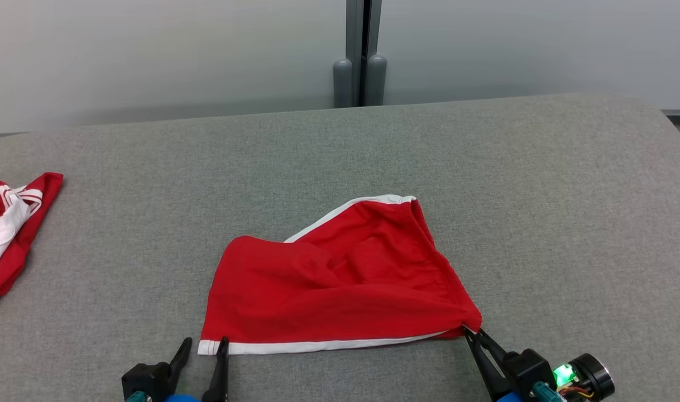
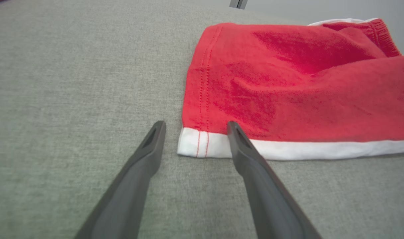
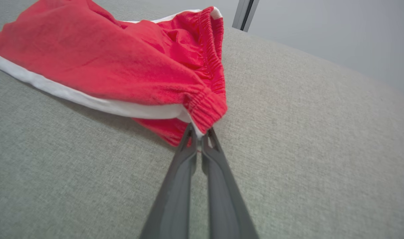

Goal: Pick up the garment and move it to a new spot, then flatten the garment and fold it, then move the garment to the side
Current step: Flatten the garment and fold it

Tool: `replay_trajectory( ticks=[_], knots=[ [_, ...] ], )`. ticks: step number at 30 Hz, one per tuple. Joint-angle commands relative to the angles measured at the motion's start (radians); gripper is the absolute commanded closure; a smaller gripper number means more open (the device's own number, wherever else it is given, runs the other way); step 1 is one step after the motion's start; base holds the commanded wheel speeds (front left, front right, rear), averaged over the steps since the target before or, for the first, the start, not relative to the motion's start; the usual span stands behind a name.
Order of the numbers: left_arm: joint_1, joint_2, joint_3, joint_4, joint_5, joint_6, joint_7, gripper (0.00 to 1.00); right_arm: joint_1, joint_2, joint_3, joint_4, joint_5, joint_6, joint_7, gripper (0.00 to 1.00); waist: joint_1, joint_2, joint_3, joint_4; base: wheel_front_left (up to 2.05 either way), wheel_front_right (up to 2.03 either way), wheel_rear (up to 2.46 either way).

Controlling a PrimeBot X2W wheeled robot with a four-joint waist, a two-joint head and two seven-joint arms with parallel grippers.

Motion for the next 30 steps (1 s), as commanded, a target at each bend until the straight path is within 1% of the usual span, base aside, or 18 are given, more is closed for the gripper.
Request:
replay_trajectory(
  ticks=[1, 8, 9, 10, 11, 12, 13, 19, 27, 30],
  knots=[
    [-0.017, 0.004, -0.004, 0.008, -0.002, -0.002, -0.003, 0.0, -0.014, 0.005, -0.003, -0.006, -0.008, 0.0, -0.001, 1.0, 0.0, -0.0001, 0.004, -0.001, 0.0, 0.0, 0.0],
    [-0.027, 0.016, -0.03, 0.053, -0.026, -0.002, 0.0, 0.0, -0.02, 0.012, -0.003, -0.01, -0.014, 0.0, -0.001, 1.0, 0.0, -0.0001, 0.013, -0.007, 0.0, 0.0, 0.0],
    [-0.03, 0.019, -0.038, 0.06, -0.028, -0.002, 0.0, 0.04, -0.02, 0.012, -0.003, -0.012, -0.014, 0.0, -0.001, 1.0, 0.0, -0.0001, 0.013, -0.008, 0.0, 0.0, 0.0],
    [-0.033, 0.023, -0.041, 0.069, -0.026, -0.002, 0.0, 0.32, -0.019, 0.012, -0.004, -0.013, -0.013, 0.0, -0.001, 1.0, 0.0, -0.0001, 0.013, -0.008, 0.0, 0.0, 0.0],
    [-0.035, 0.025, -0.043, 0.08, -0.023, -0.002, 0.001, 0.54, -0.019, 0.012, -0.003, -0.013, -0.013, 0.0, -0.001, 1.0, 0.0, -0.0001, 0.013, -0.008, 0.0, 0.0, 0.0],
    [-0.036, 0.023, -0.045, 0.087, -0.023, -0.002, 0.001, 0.74, -0.02, 0.013, -0.002, -0.013, -0.013, 0.0, -0.001, 1.0, 0.0, -0.0001, 0.014, -0.009, 0.0, 0.0, 0.0],
    [-0.039, 0.023, -0.048, 0.092, -0.023, -0.002, 0.001, 1.0, -0.02, 0.013, -0.002, -0.014, -0.013, 0.0, -0.001, 1.0, 0.0, -0.0001, 0.014, -0.009, 0.0, 0.0, 0.0],
    [-0.045, 0.033, -0.058, 0.102, -0.035, 0.0, 0.001, 1.0, -0.021, 0.014, -0.006, -0.011, -0.01, 0.0, -0.001, 1.0, 0.0, -0.0001, 0.006, -0.011, 0.0, 0.0, 0.0],
    [-0.037, 0.034, 0.063, 0.038, 0.013, 0.0, -0.001, 1.0, -0.01, 0.013, -0.011, -0.001, 0.003, 0.0, -0.001, 1.0, 0.0, -0.0001, -0.02, -0.004, 0.0, 0.0, 0.0],
    [-0.037, 0.03, 0.093, 0.028, 0.031, 0.0, -0.001, 1.0, -0.01, 0.012, -0.003, 0.002, 0.008, -0.001, -0.001, 1.0, 0.0, -0.0001, -0.025, -0.001, 0.0, 0.0, 0.0]
  ],
)
